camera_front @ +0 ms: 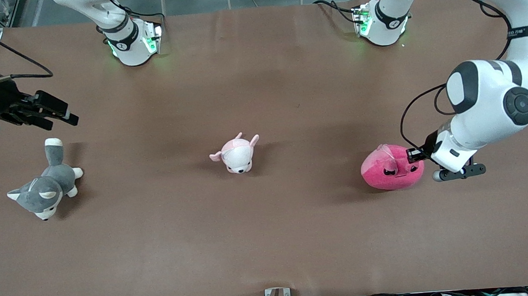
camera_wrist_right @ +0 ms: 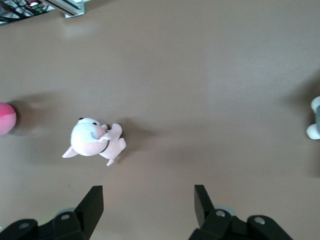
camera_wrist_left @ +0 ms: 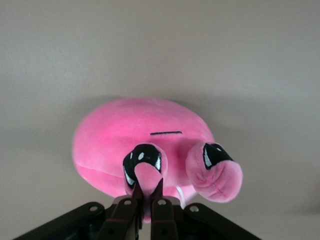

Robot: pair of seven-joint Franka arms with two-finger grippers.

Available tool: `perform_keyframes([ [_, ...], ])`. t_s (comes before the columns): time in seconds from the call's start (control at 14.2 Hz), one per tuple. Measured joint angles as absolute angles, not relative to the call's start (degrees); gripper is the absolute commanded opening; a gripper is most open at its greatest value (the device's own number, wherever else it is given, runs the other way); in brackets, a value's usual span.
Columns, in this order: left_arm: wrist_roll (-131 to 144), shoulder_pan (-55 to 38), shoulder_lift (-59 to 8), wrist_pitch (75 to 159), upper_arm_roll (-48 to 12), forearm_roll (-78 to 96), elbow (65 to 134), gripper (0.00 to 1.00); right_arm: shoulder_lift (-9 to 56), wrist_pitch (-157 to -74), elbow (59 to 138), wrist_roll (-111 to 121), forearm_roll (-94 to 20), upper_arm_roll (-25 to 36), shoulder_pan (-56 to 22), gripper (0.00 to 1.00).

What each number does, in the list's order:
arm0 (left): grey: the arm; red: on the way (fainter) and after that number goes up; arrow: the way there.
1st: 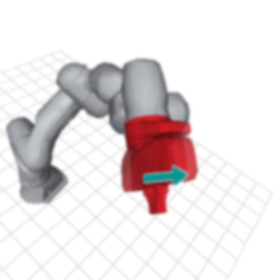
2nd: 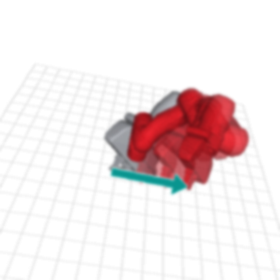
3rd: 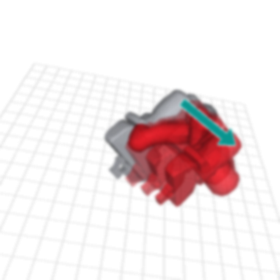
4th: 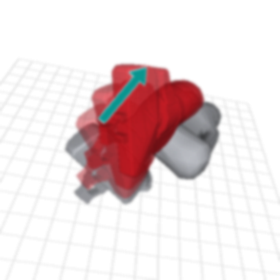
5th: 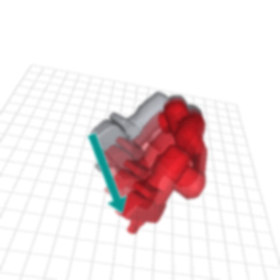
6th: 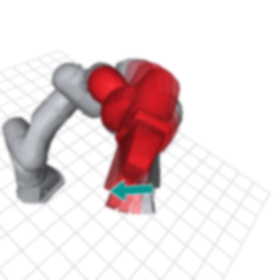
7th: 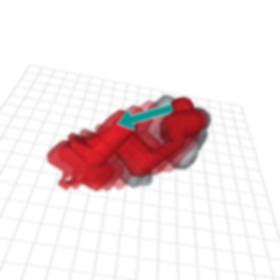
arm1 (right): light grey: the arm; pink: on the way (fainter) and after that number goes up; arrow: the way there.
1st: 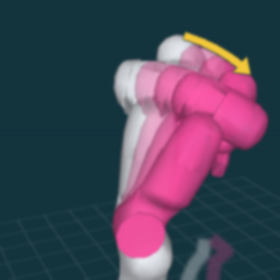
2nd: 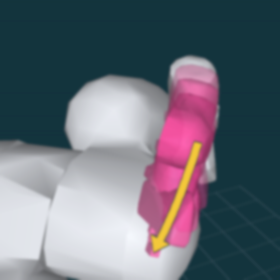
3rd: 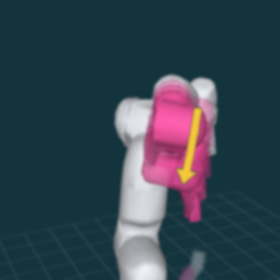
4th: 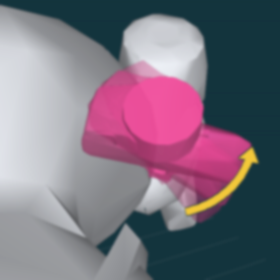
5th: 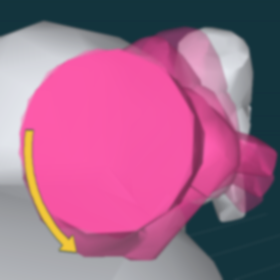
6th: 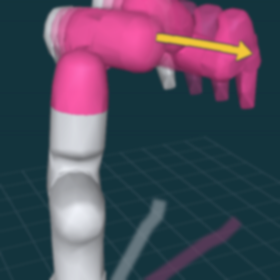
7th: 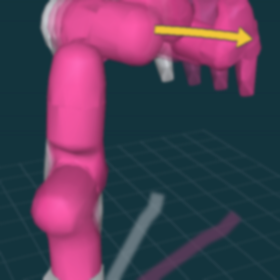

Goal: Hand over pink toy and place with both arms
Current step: 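Close the left gripper on the pink plush's ears, then lift the pink plush with the left gripper while the right gripper approaches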

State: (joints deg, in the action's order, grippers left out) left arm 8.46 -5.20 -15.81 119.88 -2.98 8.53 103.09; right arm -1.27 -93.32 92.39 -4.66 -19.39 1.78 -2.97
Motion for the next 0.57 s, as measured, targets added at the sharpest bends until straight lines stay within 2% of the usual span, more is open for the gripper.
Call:
perform_keyframes([
  [0.28,8.92,-5.27,-8.29,105.92,-5.47,8.71,98.39,0.0,-1.1,-93.21,92.48,-4.66,-26.23,2.02,-2.98,0.82],
  [0.57,16.45,-5.47,-6.0,100.9,-11.78,9.11,93.54,0.0,-0.35,-93.0,92.67,-4.66,-31.0,1.84,-3.67,0.82],
])
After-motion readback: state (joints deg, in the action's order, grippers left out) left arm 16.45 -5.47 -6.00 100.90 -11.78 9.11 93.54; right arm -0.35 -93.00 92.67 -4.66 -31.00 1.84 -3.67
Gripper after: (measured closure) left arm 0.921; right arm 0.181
